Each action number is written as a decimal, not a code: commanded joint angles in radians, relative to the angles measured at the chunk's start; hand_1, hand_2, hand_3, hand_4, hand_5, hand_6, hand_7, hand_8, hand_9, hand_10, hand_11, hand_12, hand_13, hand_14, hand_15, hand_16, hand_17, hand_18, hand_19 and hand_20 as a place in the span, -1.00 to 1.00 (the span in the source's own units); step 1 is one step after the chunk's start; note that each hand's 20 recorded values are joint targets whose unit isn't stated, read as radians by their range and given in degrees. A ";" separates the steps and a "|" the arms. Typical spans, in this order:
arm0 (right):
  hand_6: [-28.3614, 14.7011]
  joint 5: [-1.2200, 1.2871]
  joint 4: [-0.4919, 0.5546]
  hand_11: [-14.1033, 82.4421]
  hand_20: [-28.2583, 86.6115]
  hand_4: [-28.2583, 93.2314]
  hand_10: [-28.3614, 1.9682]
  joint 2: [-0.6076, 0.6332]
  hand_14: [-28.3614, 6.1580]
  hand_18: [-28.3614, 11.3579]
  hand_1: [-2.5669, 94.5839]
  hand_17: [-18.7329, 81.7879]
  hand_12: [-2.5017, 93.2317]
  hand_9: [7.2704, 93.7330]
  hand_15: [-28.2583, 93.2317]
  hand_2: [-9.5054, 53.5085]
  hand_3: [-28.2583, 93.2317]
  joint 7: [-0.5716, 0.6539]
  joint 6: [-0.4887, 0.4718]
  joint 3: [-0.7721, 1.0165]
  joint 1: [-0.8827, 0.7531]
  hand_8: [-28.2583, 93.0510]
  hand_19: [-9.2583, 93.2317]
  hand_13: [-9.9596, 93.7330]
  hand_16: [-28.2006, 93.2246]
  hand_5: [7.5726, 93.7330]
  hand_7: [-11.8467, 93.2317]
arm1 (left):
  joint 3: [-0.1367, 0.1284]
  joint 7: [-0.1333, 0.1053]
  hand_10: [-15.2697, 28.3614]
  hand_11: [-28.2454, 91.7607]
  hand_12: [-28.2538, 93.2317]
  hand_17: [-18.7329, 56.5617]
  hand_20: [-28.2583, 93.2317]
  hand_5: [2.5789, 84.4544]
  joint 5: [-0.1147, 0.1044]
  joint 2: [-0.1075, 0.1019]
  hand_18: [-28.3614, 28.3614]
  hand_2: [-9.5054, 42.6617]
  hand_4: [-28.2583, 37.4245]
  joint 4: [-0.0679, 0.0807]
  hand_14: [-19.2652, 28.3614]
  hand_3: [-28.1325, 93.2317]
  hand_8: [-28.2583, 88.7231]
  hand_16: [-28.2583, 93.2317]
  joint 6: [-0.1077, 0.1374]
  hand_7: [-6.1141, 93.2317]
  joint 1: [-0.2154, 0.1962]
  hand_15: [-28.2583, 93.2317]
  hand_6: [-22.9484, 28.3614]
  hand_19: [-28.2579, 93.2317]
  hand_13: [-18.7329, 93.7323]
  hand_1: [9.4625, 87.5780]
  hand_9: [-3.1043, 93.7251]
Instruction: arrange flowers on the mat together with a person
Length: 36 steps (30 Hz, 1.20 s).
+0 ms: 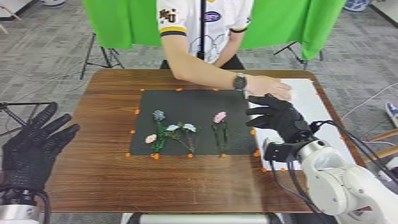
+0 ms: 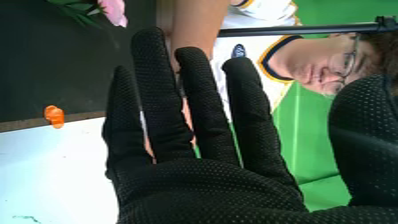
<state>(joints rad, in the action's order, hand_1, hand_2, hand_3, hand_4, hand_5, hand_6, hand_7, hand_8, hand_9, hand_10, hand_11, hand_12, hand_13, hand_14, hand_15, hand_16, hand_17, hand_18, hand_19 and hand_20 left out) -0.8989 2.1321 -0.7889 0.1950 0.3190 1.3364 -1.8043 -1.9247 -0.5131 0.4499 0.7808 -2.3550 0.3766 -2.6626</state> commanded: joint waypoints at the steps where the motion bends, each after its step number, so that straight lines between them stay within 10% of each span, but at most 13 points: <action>1: 0.28 -0.002 0.007 -0.42 -0.29 -0.95 -0.25 0.006 -0.53 -0.95 -0.58 -0.43 -0.65 0.10 0.25 -0.52 0.66 -0.009 -0.011 -0.006 0.002 -0.72 0.31 0.12 -0.36 0.01 -0.53 | 0.004 -0.015 0.38 -0.24 -0.33 -0.74 -0.25 -0.28 -0.008 -0.012 0.67 -0.38 -0.90 -0.001 0.72 0.71 -0.65 -0.59 0.001 -0.70 -0.019 0.17 0.08 0.11 -0.30 -0.72 -0.31; 13: 0.28 -0.009 0.005 -0.42 -0.29 -0.95 -0.24 0.001 -0.53 -0.95 -0.58 -0.43 -0.65 0.11 0.25 -0.51 0.66 -0.005 -0.015 -0.007 0.008 -0.72 0.31 0.12 -0.36 0.01 -0.53 | 0.003 0.010 0.39 -0.24 -0.33 -0.74 -0.25 -0.28 0.011 0.014 0.67 -0.38 -0.90 0.000 0.72 0.71 -0.65 -0.60 -0.007 -0.70 -0.001 0.18 0.09 0.11 -0.30 -0.72 -0.31; 24: 0.28 -0.011 0.003 -0.42 -0.29 -0.95 -0.24 -0.002 -0.53 -0.95 -0.58 -0.43 -0.65 0.11 0.26 -0.52 0.66 -0.003 -0.017 -0.009 0.013 -0.72 0.31 0.12 -0.36 0.01 -0.53 | 0.004 -0.040 0.39 -0.23 -0.33 -0.74 -0.25 -0.28 -0.030 -0.030 0.67 -0.38 -0.90 -0.002 0.72 0.71 -0.65 -0.60 0.014 -0.70 -0.027 0.19 0.09 0.11 -0.30 -0.72 -0.31; 36: 0.28 -0.011 0.003 -0.42 -0.28 -0.95 -0.24 -0.006 -0.53 -0.94 -0.58 -0.43 -0.65 0.11 0.25 -0.51 0.66 -0.001 -0.019 -0.008 0.011 -0.73 0.31 0.12 -0.36 0.01 -0.53 | 0.005 -0.038 0.39 -0.23 -0.33 -0.74 -0.25 -0.28 -0.025 -0.025 0.67 -0.38 -0.90 -0.003 0.72 0.71 -0.65 -0.61 0.015 -0.70 -0.026 0.19 0.09 0.11 -0.30 -0.72 -0.31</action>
<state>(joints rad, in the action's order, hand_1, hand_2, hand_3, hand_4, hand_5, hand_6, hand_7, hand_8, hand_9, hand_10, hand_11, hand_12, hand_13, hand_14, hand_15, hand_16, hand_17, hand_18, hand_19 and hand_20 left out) -0.9007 2.1312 -0.7895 0.1967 0.3038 1.3279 -1.7902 -1.9253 -0.5423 0.4301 0.7557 -2.3560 0.3812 -2.6715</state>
